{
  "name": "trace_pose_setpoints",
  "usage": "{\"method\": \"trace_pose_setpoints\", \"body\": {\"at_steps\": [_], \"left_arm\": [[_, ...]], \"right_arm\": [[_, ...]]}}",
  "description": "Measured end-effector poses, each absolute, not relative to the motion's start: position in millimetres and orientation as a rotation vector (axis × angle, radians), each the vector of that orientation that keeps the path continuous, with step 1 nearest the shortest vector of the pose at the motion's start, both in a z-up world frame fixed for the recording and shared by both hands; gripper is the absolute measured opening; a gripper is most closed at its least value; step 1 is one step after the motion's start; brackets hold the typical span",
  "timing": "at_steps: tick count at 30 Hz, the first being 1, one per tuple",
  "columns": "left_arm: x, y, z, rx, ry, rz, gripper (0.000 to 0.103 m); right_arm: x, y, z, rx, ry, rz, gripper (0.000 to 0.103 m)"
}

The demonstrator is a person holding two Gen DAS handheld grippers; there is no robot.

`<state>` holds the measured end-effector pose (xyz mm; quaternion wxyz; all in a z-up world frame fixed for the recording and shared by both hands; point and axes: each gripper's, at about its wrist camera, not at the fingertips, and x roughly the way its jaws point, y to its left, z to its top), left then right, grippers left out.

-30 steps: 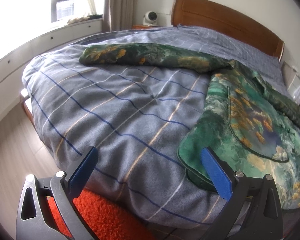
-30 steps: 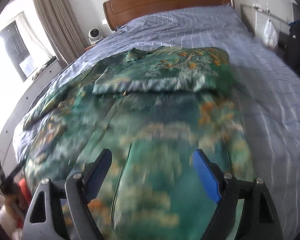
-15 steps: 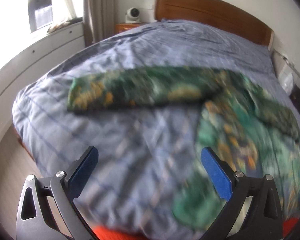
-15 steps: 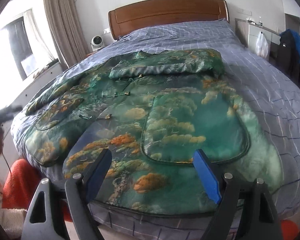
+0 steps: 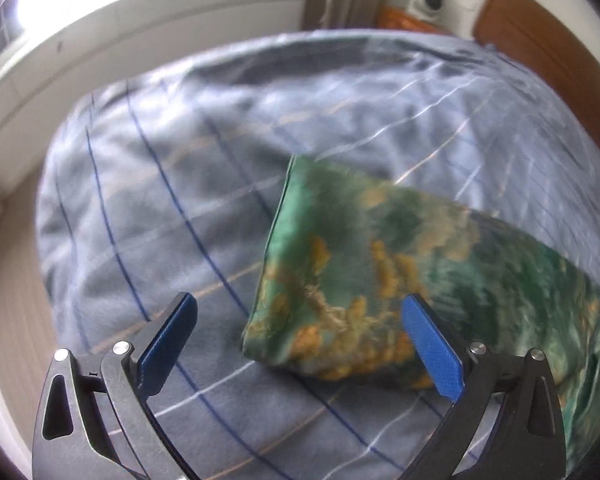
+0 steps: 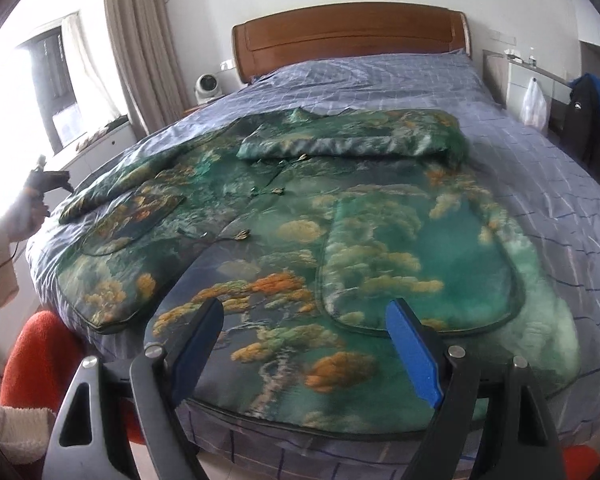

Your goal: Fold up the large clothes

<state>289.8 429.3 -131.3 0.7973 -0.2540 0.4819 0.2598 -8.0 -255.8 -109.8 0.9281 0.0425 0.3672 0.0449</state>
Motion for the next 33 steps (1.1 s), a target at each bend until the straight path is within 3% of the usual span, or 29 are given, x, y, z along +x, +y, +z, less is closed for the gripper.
{"method": "trace_pose_setpoints", "body": {"at_steps": [2,3,5,6,8,14,19,25,33], "left_arm": [[288.2,429.0,-143.3,-0.611,1.057,0.505,0.098],[287.8,427.0,-145.4,-0.638,1.055,0.469,0.084],[288.9,422.6,-146.9,-0.629,1.073,0.456,0.068],[288.2,419.8,-143.6,-0.579,1.074,0.479,0.044],[286.0,418.4,-133.8,-0.525,1.078,0.503,0.012],[281.4,404.2,-40.5,-0.468,0.912,0.451,0.006],[297.0,333.8,64.1,-0.287,0.775,0.316,0.004],[314.4,161.4,158.7,-0.038,0.665,0.043,0.003],[318.2,-73.4,174.0,0.156,0.631,-0.297,0.002]], "right_arm": [[-5.8,-249.5,-112.6,0.071,0.759,0.105,0.083],[-4.8,-245.9,-113.9,0.059,0.762,0.112,0.083],[-4.6,-242.5,-115.3,0.047,0.761,0.118,0.083],[-4.9,-241.7,-115.6,0.043,0.759,0.120,0.083],[-6.5,-242.3,-115.0,0.044,0.750,0.121,0.083],[-13.4,-250.6,-110.6,0.078,0.721,0.122,0.083],[-19.4,-256.6,-108.8,0.116,0.702,0.139,0.083],[-27.6,-262.1,-104.4,0.142,0.671,0.159,0.083],[-36.2,-285.0,-100.8,0.192,0.638,0.130,0.083]]}}
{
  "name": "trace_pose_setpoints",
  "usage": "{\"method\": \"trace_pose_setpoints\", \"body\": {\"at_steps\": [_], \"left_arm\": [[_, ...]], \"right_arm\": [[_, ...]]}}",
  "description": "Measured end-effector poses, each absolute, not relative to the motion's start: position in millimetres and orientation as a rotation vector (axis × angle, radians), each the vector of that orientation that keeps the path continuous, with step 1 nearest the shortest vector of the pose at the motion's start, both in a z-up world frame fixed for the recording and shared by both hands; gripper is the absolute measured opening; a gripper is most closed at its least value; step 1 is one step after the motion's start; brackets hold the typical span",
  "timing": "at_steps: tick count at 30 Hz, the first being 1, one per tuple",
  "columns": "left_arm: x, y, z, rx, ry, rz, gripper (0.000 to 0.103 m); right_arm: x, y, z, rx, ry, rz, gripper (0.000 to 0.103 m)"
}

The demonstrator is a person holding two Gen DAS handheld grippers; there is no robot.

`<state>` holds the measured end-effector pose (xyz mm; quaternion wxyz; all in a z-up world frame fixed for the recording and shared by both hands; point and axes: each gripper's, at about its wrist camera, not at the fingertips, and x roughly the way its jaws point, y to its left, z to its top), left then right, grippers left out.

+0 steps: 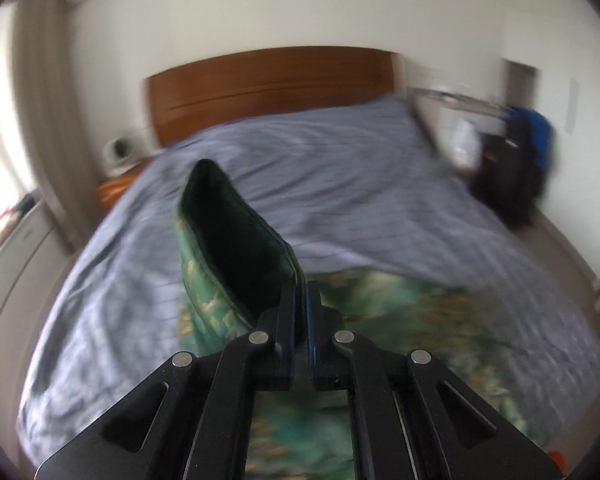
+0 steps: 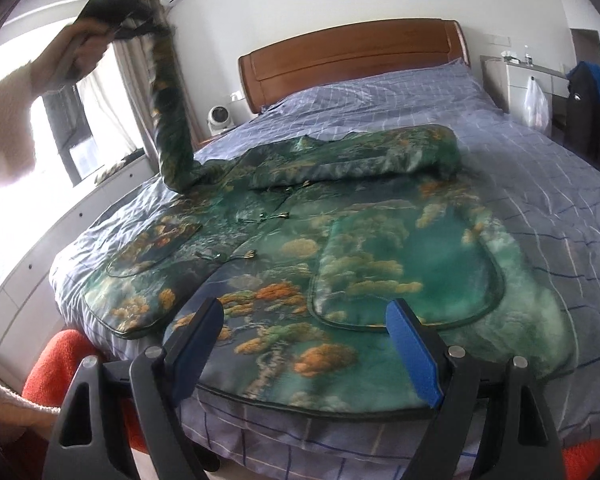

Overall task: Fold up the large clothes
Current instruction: 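Lay the lifted sleeve across the jacket body with the left tool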

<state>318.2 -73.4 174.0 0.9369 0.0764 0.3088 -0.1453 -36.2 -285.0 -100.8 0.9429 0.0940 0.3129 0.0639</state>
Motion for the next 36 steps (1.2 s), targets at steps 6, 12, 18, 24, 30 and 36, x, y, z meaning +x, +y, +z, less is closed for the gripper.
{"method": "trace_pose_setpoints", "body": {"at_steps": [6,12,18,24,30,36], "left_arm": [[325.9,-195.8,105.2,0.237,0.702,-0.408,0.007],[317.6,-223.7,27.1,0.342,0.801,-0.362,0.069],[288.7,-168.7,3.6,0.379,0.798,-0.375,0.078],[275.9,-42.2,-27.4,0.364,0.788,-0.193,0.089],[269.8,33.9,-89.6,0.385,0.896,-0.100,0.089],[296.0,38.6,-114.9,0.370,0.913,-0.071,0.089]], "right_arm": [[-42.0,-305.4,-101.5,0.232,0.628,0.095,0.083],[-41.5,-321.2,-105.0,0.283,0.633,0.072,0.083],[-40.0,-330.7,-109.5,0.312,0.639,0.061,0.083],[-35.0,-329.6,-112.0,0.312,0.658,0.067,0.083],[-22.1,-322.6,-110.8,0.357,0.727,0.090,0.083],[16.5,-316.6,-63.6,0.390,0.763,0.167,0.083]]}}
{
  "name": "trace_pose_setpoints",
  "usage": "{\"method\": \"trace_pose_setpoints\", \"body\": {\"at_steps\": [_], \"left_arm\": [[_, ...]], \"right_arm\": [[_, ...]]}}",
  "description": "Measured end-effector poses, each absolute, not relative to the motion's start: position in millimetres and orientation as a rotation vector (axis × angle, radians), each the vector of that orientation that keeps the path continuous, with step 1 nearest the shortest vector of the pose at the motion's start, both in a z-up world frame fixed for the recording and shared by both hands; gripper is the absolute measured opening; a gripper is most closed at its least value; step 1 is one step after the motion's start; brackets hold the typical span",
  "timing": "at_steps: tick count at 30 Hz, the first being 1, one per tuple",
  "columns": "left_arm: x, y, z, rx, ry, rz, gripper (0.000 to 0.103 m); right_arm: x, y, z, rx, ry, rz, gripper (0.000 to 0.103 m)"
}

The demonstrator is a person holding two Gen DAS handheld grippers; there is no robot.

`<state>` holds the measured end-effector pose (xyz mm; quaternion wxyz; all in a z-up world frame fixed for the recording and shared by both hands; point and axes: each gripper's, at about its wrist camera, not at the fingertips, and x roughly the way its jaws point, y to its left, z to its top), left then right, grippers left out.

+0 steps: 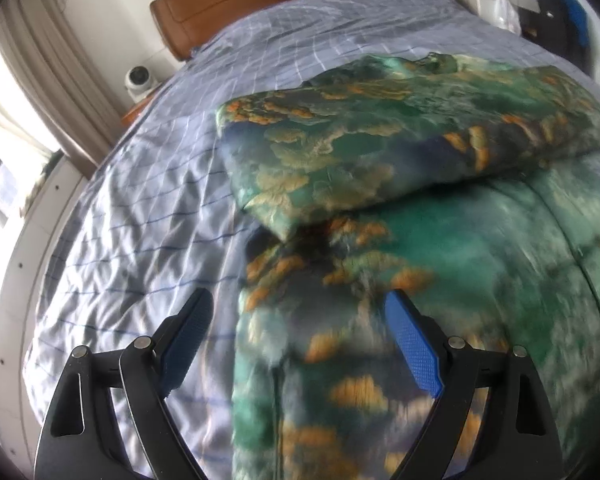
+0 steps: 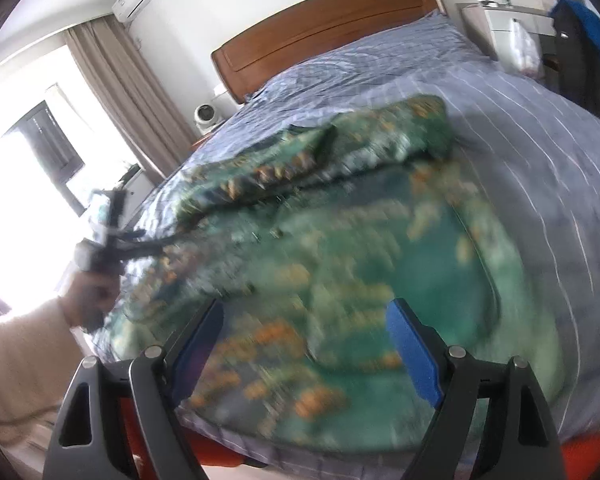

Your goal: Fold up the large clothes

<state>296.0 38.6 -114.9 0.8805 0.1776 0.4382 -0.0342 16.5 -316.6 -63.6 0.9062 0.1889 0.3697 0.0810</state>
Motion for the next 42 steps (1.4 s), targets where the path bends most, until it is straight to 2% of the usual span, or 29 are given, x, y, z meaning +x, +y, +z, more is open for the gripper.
{"method": "trace_pose_setpoints", "body": {"at_steps": [5,9,11,12,14,15,17,18,19,24,26,27,28,30,36,38,39,42], "left_arm": [[335.5,41.8,-121.8,0.284,0.915,0.036,0.089],[350.3,60.4,-122.9,0.170,0.928,0.089,0.089],[353.3,67.4,-125.1,0.145,0.938,0.092,0.089],[353.6,69.0,-126.1,0.145,0.940,0.094,0.089],[355.1,72.2,-129.0,0.158,0.940,0.103,0.089],[356.5,74.7,-130.3,0.162,0.942,0.113,0.089],[359.6,85.0,-133.4,0.140,0.948,0.144,0.089],[360.9,90.8,-134.2,0.117,0.955,0.156,0.089],[362.3,97.3,-135.8,0.088,0.964,0.168,0.089],[362.7,108.8,-142.6,0.015,0.986,0.159,0.089],[359.0,104.5,-140.4,0.040,0.969,0.145,0.089],[357.0,101.4,-139.7,0.055,0.963,0.134,0.089],[355.7,98.2,-139.9,0.071,0.960,0.127,0.089],[355.5,92.9,-140.7,0.099,0.959,0.123,0.089],[354.8,83.8,-144.2,0.143,0.956,0.126,0.089],[353.2,84.0,-144.5,0.149,0.953,0.125,0.089],[352.7,84.8,-144.7,0.148,0.954,0.124,0.089],[353.5,88.4,-146.5,0.126,0.959,0.120,0.089]], "right_arm": [[90.7,-331.3,-43.2,0.568,0.796,0.255,0.083],[181.2,-340.2,-50.8,0.624,0.864,0.256,0.082],[218.3,-335.5,-60.3,0.630,0.906,0.271,0.078],[242.9,-328.6,-69.1,0.625,0.932,0.283,0.072],[272.2,-316.7,-82.5,0.579,0.971,0.269,0.069],[284.9,-309.6,-91.0,0.550,0.997,0.252,0.064],[301.3,-302.0,-105.1,0.524,1.043,0.245,0.044],[306.8,-295.4,-110.3,0.466,1.070,0.223,0.006],[308.6,-293.0,-109.4,0.433,1.067,0.209,0.001],[305.2,-290.6,-102.1,0.431,1.019,0.182,0.001],[306.3,-289.8,-98.6,0.421,1.008,0.185,0.007],[308.5,-291.8,-98.0,0.444,1.006,0.184,0.017],[310.6,-296.3,-98.5,0.487,1.007,0.194,0.041],[310.6,-305.8,-96.1,0.565,0.979,0.215,0.061],[342.8,-292.9,-110.4,0.537,1.065,0.255,0.059],[352.1,-280.9,-119.3,0.518,1.117,0.306,0.019],[352.2,-274.0,-114.9,0.448,1.116,0.284,0.012],[341.7,-271.8,-88.5,0.318,1.042,0.193,0.011]]}}
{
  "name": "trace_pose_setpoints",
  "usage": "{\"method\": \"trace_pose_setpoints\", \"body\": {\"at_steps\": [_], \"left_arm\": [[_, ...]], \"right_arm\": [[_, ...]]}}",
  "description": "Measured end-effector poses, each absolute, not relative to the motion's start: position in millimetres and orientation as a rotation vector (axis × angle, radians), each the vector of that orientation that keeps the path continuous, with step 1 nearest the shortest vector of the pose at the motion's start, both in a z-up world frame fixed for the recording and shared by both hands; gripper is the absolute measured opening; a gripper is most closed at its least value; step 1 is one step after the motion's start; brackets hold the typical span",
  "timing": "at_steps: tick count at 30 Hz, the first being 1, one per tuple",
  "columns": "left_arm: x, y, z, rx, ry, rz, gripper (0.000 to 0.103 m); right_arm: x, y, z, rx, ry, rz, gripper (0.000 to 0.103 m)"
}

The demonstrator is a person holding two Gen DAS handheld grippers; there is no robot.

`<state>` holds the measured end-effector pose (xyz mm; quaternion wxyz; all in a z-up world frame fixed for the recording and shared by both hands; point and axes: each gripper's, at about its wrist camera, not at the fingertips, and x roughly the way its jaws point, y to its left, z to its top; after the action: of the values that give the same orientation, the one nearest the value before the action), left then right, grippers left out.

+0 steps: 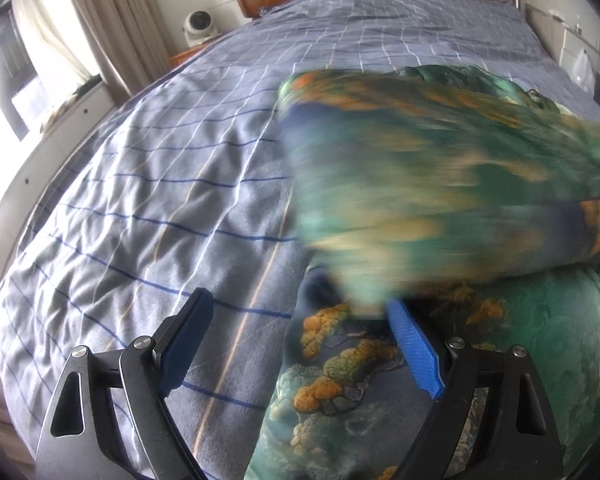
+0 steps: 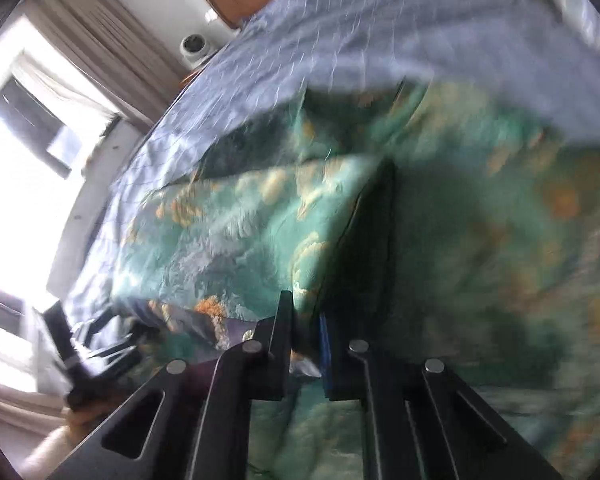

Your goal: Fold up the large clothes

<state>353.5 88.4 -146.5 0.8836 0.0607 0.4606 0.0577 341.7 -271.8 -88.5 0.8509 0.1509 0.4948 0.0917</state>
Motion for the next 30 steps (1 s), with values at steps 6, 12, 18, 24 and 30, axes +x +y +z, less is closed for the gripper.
{"method": "trace_pose_setpoints", "body": {"at_steps": [6,12,18,24,30], "left_arm": [[358.0,95.6,-157.7,0.072,1.001,0.136,0.095],[332.5,95.9,-136.3,0.126,0.980,0.108,0.094],[269.1,112.1,-105.1,0.164,0.932,0.041,0.094],[211.3,153.5,-96.7,0.086,0.947,0.036,0.095],[169.7,184.3,-113.0,-0.090,1.030,-0.074,0.095]], "right_arm": [[337.0,-309.3,-101.8,0.292,1.069,0.013,0.013],[325.1,-332.4,-112.0,0.476,1.044,0.107,0.058],[273.7,-352.3,-77.3,0.471,0.955,0.130,0.072],[179.3,-388.1,-77.7,0.453,0.952,0.139,0.073],[73.5,-427.1,-90.0,0.424,0.929,0.056,0.073]]}}
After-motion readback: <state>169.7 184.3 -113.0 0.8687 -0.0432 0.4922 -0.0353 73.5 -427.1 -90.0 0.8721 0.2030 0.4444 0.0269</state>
